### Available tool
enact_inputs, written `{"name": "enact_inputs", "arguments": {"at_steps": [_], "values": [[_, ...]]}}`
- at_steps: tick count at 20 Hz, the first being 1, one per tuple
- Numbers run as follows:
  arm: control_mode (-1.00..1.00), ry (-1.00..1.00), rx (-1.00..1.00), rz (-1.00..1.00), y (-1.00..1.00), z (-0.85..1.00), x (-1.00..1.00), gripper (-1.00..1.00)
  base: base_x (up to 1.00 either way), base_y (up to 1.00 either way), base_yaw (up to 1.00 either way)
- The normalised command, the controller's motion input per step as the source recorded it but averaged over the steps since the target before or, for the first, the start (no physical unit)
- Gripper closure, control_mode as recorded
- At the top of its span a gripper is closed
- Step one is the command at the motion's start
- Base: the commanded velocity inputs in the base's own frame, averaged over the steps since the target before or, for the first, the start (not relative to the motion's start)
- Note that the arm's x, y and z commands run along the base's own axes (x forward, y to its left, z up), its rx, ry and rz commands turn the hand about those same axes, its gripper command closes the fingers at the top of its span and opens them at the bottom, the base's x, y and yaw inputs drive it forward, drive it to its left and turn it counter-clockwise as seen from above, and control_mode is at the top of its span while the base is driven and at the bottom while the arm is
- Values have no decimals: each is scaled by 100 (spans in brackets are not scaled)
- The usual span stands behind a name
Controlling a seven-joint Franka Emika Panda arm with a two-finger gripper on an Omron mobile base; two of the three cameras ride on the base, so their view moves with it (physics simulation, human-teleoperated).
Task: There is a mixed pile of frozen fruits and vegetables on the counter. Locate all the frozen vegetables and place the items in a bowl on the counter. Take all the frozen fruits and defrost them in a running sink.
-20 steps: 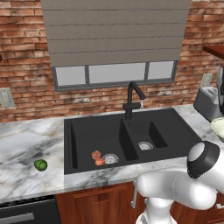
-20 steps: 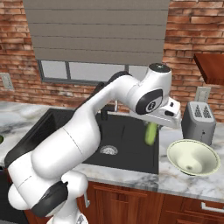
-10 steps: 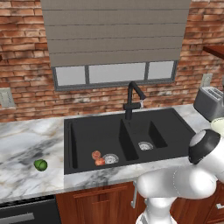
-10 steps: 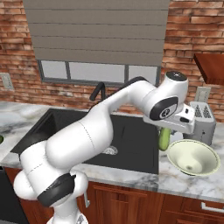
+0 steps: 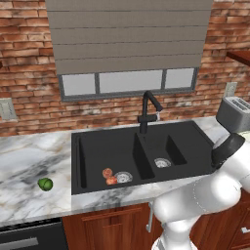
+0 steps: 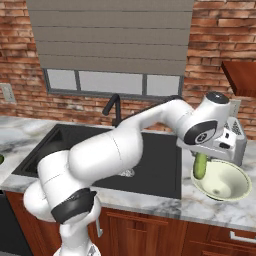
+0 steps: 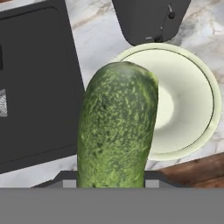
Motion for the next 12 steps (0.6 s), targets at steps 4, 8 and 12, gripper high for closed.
{"name": "enact_inputs", "arguments": {"at_steps": [4,8,12], "values": [[-100,2,2,0,-36,-18,13,100,0,0,0],[-100,2,3,0,-35,-20,18,100,0,0,0],[-100,3,3,2,-31,-21,25,100,0,0,0]]}}
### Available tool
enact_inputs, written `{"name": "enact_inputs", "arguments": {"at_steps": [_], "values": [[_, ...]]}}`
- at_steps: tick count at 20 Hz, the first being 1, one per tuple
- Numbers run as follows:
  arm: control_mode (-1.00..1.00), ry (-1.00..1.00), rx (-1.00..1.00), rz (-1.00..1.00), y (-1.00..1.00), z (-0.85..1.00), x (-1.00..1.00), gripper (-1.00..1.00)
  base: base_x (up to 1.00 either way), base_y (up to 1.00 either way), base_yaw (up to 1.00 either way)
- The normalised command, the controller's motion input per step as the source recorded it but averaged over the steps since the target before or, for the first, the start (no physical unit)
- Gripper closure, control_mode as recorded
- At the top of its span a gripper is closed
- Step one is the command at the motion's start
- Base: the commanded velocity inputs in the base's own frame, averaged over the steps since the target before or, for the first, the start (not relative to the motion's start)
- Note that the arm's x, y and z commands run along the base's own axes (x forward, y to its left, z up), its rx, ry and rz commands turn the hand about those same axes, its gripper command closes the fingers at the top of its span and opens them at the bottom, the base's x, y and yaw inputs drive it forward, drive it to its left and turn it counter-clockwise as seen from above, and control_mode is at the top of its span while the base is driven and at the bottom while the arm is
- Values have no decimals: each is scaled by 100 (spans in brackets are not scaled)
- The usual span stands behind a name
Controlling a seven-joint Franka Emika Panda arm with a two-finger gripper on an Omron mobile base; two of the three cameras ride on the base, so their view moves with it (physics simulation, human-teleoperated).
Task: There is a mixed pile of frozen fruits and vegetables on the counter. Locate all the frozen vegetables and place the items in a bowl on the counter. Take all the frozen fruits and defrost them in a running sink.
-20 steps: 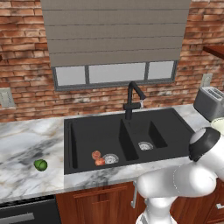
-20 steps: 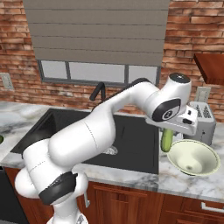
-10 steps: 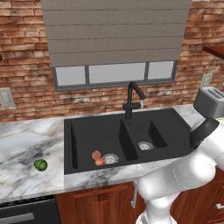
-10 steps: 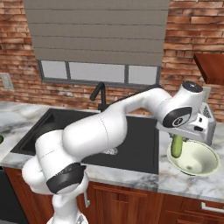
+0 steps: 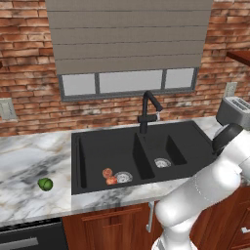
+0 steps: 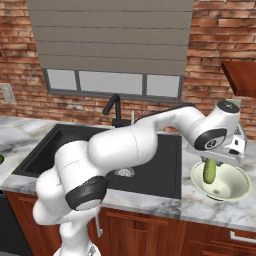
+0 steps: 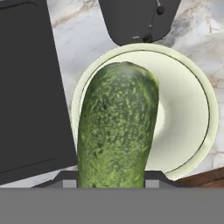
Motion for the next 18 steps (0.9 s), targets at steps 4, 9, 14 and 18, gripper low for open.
{"name": "enact_inputs", "arguments": {"at_steps": [4,9,14,18], "values": [[-100,4,4,4,-24,-22,25,100,0,0,0],[-100,3,3,4,-25,-23,25,100,0,0,0],[-100,2,3,3,-26,-20,21,100,0,0,0],[-100,4,2,2,-22,-21,18,100,0,0,0]]}}
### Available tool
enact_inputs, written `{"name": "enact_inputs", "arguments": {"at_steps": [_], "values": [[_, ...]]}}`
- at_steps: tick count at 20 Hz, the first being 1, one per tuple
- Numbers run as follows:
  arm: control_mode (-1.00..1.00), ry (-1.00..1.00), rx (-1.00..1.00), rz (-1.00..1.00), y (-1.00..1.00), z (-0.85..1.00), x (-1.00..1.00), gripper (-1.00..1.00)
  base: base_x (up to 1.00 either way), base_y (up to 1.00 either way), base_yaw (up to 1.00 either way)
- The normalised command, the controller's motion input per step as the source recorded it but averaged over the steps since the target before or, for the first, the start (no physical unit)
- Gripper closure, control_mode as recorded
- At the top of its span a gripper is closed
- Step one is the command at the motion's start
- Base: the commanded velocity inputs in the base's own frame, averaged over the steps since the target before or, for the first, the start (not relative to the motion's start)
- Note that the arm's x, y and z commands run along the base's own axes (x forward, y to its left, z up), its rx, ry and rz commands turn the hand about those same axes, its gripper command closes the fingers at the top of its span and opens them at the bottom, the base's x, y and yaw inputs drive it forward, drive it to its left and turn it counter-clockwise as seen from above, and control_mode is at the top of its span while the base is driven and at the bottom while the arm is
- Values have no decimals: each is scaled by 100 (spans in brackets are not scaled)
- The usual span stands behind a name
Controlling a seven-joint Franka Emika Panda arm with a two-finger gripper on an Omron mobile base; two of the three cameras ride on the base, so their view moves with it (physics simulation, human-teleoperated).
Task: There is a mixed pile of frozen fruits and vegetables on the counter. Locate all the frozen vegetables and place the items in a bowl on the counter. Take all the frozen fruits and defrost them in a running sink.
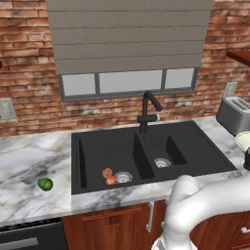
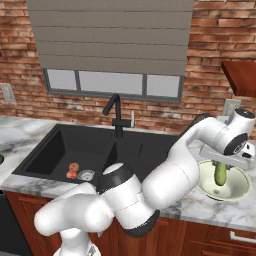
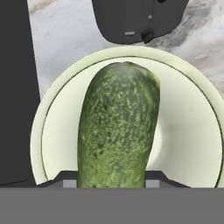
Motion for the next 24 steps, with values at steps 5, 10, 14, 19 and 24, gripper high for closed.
{"name": "enact_inputs", "arguments": {"at_steps": [5,10,14,19,24], "values": [[-100,6,0,1,-13,-29,10,100,0,0,0],[-100,7,0,0,-8,-30,8,100,0,0,0],[-100,3,0,0,-8,-25,4,100,0,0,0],[-100,0,0,0,-7,-24,0,100,0,0,0],[-100,0,0,0,-1,-26,0,100,0,0,0]]}}
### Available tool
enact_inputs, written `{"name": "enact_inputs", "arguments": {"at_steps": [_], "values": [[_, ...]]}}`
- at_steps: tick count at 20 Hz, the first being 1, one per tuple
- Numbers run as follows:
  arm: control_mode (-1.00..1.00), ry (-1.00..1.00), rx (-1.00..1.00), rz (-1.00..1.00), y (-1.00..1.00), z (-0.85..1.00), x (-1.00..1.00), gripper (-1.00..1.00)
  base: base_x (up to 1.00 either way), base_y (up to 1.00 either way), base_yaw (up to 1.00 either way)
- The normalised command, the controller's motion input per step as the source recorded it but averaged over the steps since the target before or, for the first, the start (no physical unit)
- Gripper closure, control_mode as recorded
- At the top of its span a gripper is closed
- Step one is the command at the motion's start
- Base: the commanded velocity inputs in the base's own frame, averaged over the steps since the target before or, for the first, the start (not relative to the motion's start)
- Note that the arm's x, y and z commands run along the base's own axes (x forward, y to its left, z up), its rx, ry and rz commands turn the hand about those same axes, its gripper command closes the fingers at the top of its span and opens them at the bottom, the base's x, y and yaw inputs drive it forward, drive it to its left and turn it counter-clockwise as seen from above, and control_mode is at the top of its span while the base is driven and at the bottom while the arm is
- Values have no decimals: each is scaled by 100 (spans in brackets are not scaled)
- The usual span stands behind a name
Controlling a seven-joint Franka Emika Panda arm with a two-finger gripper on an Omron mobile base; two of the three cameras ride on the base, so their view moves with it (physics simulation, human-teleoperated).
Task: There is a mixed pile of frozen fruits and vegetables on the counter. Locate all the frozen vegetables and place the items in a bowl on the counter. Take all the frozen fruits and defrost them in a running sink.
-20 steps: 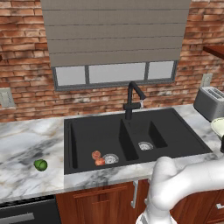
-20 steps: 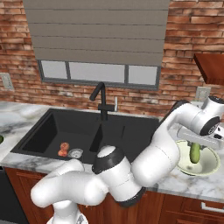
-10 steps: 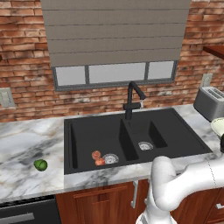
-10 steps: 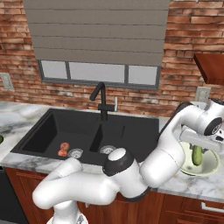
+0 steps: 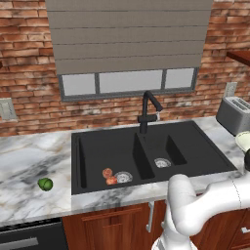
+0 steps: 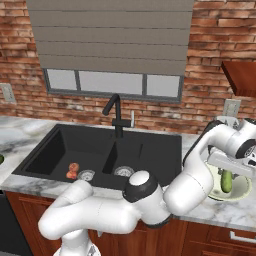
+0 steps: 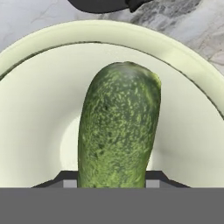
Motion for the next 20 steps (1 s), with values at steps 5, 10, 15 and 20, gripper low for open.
{"name": "enact_inputs", "arguments": {"at_steps": [5,10,15,20], "values": [[-100,0,0,0,0,-16,0,100,0,0,0],[-100,0,0,0,0,-17,0,100,0,0,0],[-100,0,0,0,0,-19,1,100,0,0,0],[-100,0,0,0,0,-15,3,100,0,0,0]]}}
